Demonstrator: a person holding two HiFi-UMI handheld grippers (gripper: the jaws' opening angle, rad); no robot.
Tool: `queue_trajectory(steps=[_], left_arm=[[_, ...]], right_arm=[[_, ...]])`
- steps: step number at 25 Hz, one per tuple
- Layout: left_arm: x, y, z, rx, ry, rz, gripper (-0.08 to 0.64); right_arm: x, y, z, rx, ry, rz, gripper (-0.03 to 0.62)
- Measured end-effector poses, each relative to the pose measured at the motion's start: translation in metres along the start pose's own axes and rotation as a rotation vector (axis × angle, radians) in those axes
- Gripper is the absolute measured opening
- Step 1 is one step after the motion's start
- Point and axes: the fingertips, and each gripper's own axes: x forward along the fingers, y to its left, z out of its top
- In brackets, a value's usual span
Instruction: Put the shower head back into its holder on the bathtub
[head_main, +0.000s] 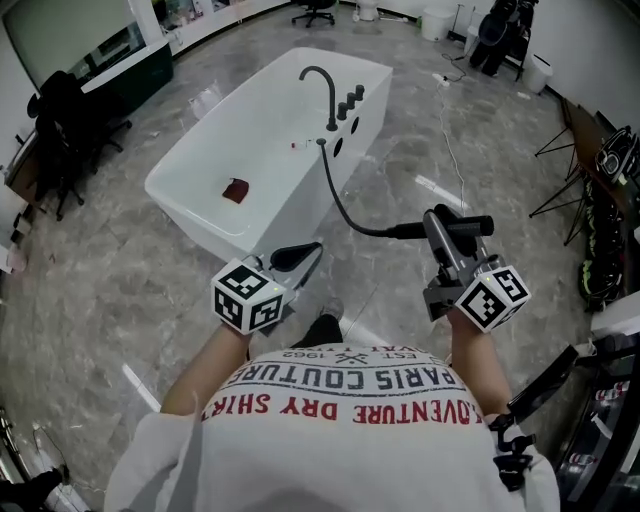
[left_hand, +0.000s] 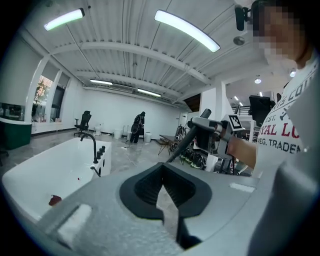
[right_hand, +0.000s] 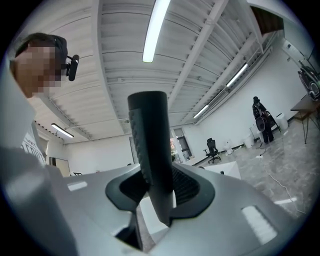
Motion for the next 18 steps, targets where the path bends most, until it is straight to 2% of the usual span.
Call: queue_trajectory(steps=[6,11,14,18], left_arm=[[0.053,0.051,-0.002,-0.030,0.059,-0.047,0.002],[0.096,0.099,0.016,-0.020,0.041,-0.116,0.003],[0.119,0.137,0.016,0.012,0.078,-0.110,0.003],[0.147,0.188,0.009,0.015,0.124,-0.113,0.003]], right_arm=[[0.035,-0.050,0.009,0.049,-0.018,-0.058,0.124],[0.079,-0.096,0.021,0.104,-0.038,-0.103,0.123],[0.111,-0.121,0.028,0.126,-0.050,-0.116,0.121],[0.157,-0.148,0.045,0.128,-0.067,-0.115,0.120]])
